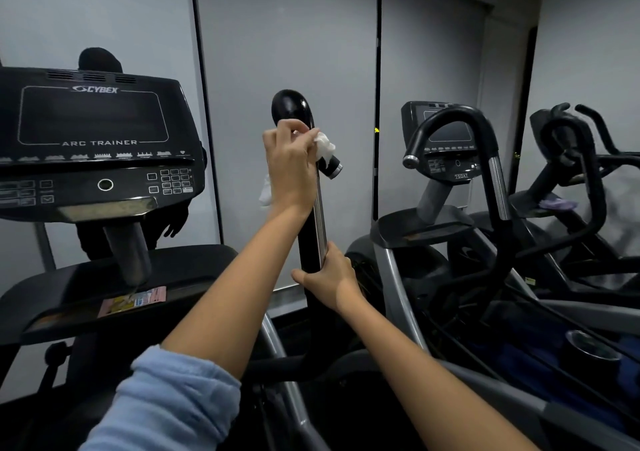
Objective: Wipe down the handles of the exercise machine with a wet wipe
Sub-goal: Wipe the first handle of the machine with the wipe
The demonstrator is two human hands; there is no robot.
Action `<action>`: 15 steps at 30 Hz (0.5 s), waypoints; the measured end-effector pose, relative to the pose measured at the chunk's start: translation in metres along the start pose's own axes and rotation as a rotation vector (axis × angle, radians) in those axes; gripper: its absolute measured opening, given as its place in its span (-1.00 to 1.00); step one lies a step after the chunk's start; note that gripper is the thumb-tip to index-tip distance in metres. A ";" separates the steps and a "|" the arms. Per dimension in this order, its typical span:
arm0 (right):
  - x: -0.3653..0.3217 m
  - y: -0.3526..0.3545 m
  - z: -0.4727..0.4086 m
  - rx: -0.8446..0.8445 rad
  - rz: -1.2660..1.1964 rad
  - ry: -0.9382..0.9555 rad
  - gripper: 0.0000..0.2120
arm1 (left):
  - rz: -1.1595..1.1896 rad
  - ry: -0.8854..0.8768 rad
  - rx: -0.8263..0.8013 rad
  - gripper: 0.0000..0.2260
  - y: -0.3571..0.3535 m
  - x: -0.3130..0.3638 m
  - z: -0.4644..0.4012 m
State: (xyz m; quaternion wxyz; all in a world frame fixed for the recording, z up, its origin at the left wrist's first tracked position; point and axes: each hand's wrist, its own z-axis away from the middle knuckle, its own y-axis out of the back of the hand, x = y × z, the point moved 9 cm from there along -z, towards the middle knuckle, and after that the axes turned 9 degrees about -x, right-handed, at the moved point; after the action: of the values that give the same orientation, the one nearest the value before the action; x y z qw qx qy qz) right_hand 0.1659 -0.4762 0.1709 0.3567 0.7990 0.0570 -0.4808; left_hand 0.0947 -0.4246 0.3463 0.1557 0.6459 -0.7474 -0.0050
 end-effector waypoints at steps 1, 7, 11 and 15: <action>0.001 0.000 0.000 -0.004 0.006 -0.010 -0.60 | -0.032 -0.041 -0.023 -0.77 -0.002 0.003 0.004; -0.002 0.003 0.004 0.020 -0.009 0.032 -0.68 | 0.052 -0.194 -0.119 -0.65 0.006 -0.006 0.026; -0.002 0.003 0.004 0.035 -0.027 0.051 -0.69 | -0.025 -0.313 -0.120 -0.71 0.013 -0.002 0.016; -0.001 0.002 0.004 0.034 -0.058 0.059 -0.73 | 0.203 -0.211 -0.211 -0.82 0.013 -0.012 -0.007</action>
State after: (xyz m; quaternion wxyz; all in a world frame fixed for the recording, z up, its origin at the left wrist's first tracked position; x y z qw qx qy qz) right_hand 0.1633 -0.4800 0.1718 0.3272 0.8168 0.0828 -0.4679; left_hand 0.0850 -0.4094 0.3531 0.1428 0.5431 -0.8162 -0.1355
